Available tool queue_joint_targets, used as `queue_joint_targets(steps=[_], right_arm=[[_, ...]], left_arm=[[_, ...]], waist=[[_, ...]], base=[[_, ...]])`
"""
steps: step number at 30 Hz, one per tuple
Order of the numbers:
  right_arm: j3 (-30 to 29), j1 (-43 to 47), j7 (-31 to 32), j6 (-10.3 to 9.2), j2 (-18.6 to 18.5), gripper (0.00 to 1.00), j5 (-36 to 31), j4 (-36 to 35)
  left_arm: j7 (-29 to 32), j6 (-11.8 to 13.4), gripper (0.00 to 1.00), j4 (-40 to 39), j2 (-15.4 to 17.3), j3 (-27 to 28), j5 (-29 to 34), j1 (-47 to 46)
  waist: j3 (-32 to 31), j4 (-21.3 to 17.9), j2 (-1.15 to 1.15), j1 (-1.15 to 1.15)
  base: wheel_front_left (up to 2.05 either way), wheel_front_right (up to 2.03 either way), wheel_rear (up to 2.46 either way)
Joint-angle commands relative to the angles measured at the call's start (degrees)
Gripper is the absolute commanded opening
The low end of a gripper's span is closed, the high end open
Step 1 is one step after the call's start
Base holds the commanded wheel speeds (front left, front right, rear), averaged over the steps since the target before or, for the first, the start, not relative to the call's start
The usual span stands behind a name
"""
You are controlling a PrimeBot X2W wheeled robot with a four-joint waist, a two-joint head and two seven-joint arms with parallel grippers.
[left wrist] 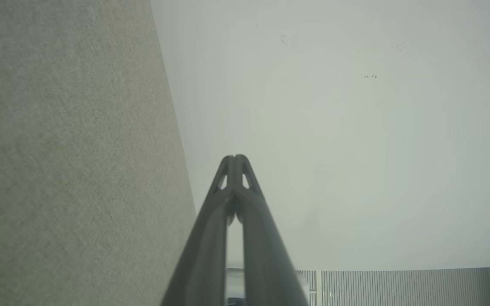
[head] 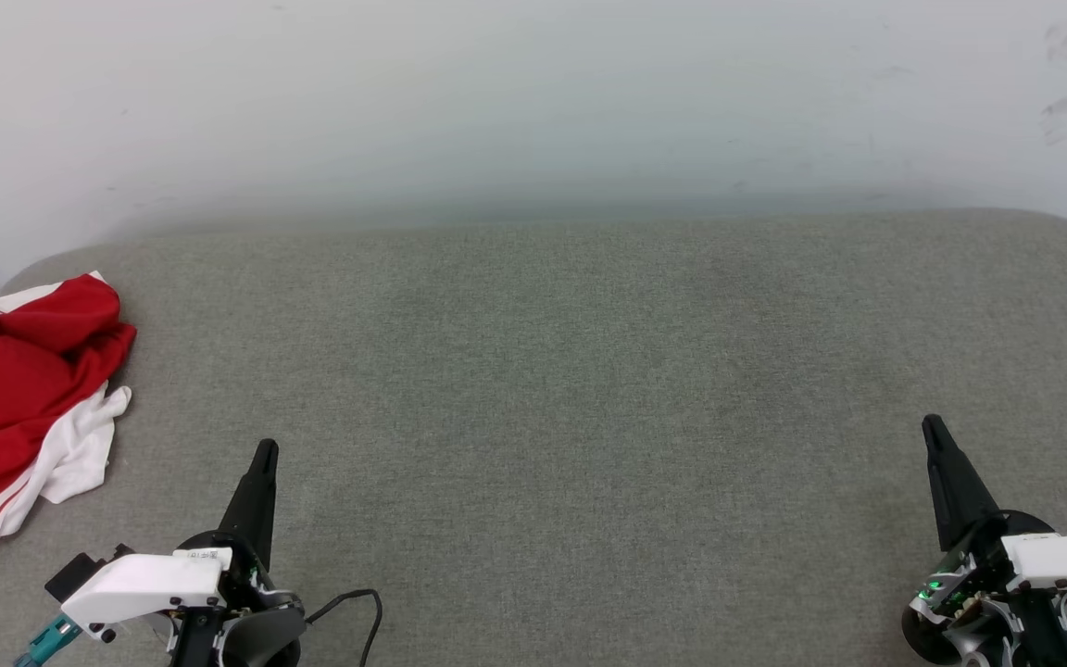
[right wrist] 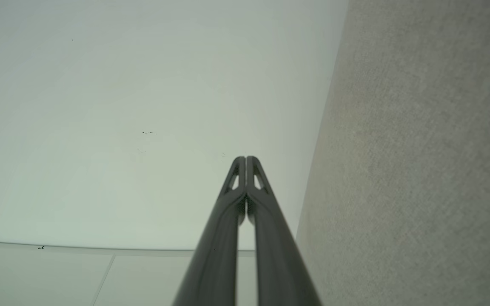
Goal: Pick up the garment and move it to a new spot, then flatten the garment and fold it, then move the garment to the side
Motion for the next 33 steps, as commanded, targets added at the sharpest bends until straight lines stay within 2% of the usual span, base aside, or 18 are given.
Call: queue_joint_targets(steps=[1,33], right_arm=[[0.0,-0.7,0.0,0.00,0.2,0.00,0.1,0.0],[0.0,-0.7,0.0,0.00,0.2,0.00,0.1,0.0]], left_arm=[[0.1,-0.2,0.00,0.0,-0.1,0.1,0.1,-0.4],[0.1,-0.2,0.00,0.0,-0.1,0.1,0.1,-0.4]], waist=[[0.0,0.0,0.00,0.00],[0.0,0.0,0.00,0.00]], base=[[0.00,0.00,0.00],[0.00,0.00,0.00]])
